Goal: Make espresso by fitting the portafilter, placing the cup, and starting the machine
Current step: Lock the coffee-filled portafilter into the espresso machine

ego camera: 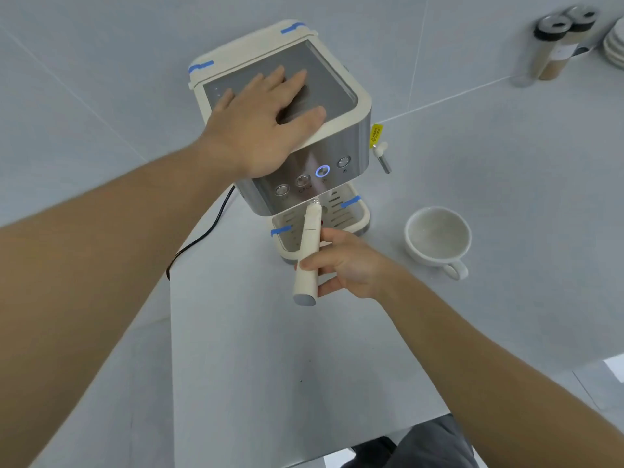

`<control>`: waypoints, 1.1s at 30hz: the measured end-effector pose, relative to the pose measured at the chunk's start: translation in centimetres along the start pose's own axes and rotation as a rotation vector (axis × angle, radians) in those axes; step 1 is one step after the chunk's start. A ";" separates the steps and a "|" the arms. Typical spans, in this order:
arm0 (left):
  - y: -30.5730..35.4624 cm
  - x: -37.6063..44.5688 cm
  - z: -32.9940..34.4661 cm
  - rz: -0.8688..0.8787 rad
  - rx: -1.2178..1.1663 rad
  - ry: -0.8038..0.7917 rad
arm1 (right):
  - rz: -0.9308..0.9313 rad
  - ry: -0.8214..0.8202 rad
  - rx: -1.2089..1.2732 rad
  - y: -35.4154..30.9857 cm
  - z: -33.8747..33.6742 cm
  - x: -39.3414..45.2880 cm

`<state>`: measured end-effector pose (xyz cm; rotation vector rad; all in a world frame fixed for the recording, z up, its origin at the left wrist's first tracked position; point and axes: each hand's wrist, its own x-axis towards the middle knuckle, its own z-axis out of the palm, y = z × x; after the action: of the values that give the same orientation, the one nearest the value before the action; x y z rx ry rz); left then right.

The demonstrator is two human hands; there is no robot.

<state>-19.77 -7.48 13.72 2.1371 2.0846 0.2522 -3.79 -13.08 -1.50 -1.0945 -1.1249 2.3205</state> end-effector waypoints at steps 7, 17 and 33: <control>-0.1 0.2 -0.1 0.023 0.045 -0.022 | -0.015 0.001 0.033 -0.5 1.9 2.0; 0.1 0.1 -0.1 0.019 0.023 -0.013 | -0.098 0.019 0.248 0.0 5.0 4.5; 0.2 -0.3 -0.2 0.003 -0.013 0.021 | -0.169 0.083 0.303 -0.2 7.6 5.9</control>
<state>-19.63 -7.79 13.93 2.1394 2.0854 0.2884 -13.35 -13.42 -1.29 -0.9352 -0.7715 2.1998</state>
